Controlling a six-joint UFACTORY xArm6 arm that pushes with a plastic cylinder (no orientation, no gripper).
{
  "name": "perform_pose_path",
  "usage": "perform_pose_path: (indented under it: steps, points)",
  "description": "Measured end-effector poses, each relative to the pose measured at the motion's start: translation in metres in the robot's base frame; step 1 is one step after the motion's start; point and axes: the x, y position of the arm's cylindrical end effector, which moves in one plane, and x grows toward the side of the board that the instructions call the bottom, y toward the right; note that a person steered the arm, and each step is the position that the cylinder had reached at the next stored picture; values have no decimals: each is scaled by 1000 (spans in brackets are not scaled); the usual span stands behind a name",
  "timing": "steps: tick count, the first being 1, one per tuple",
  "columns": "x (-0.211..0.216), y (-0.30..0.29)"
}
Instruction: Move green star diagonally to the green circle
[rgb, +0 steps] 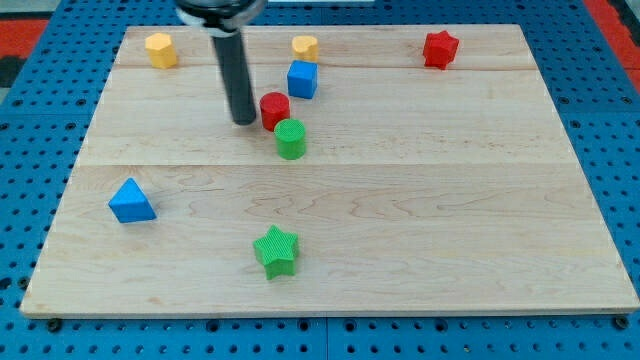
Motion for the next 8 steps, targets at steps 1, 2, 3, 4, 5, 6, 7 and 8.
perform_pose_path:
  steps: [1,2,3,4,5,6,7,8]
  points:
    - [11,24]
    - [13,6]
    - [80,-11]
    - [141,-12]
    - [171,60]
    - [226,57]
    - [234,11]
    - [226,9]
